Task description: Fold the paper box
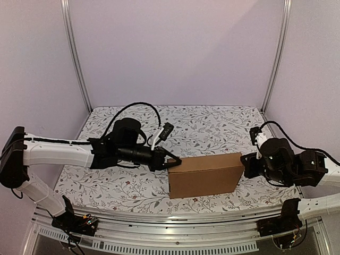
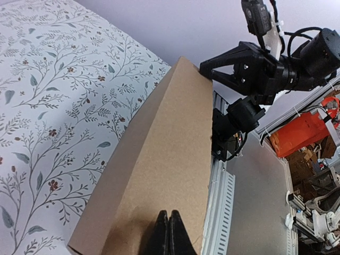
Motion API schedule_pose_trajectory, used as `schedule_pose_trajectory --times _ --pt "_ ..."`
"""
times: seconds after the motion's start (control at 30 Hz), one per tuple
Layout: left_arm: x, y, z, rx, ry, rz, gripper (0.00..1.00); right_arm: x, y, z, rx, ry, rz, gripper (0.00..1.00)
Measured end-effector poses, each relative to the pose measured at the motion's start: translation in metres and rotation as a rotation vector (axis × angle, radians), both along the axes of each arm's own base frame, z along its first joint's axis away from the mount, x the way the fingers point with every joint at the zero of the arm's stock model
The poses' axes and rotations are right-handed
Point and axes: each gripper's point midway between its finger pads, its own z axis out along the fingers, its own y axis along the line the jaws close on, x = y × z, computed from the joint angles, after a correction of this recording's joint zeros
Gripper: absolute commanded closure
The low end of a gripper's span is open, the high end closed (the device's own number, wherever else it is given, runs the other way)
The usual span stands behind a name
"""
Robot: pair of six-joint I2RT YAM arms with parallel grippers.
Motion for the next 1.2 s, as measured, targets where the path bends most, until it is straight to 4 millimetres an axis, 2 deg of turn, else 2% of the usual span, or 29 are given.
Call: schedule_pose_trajectory --times 0.17,0.33,0.43,0.57,0.63,0.83,0.93,1.1,1.2 --pt "0.0 0.0 0.0 0.001 -0.002 0.004 1.0 -0.007 -0.005 0.0 0.138 0.01 -0.026 1.0" --pt "0.002 0.001 0.0 0.004 -0.005 0.013 1.0 -0.014 -0.017 0.005 0.114 0.028 -0.032 1.0" --pt "0.002 0.001 0.0 0.006 -0.005 0.017 1.0 -0.013 -0.019 0.021 0.086 0.017 -0.023 1.0" --pt "0.003 0.005 -0.001 0.021 -0.003 0.033 1.0 -0.006 -0.009 0.048 0.07 -0.017 -0.002 1.0" --pt "0.003 0.009 0.0 0.04 0.002 0.049 1.0 -0.003 -0.002 0.053 0.049 -0.022 0.013 1.0" --pt "0.009 0.033 0.005 0.119 0.031 0.147 1.0 -0.007 0.023 0.034 -0.014 0.05 0.122 1.0" --pt "0.014 0.043 0.015 0.128 0.027 0.193 1.0 -0.015 0.039 0.029 0.011 0.088 0.203 1.0" --pt "0.034 0.055 0.029 0.127 0.007 0.274 1.0 -0.042 0.069 0.012 0.064 0.157 0.377 1.0" --pt "0.051 0.06 0.022 0.136 0.026 0.313 1.0 -0.061 0.085 0.0 0.054 0.184 0.461 1.0"
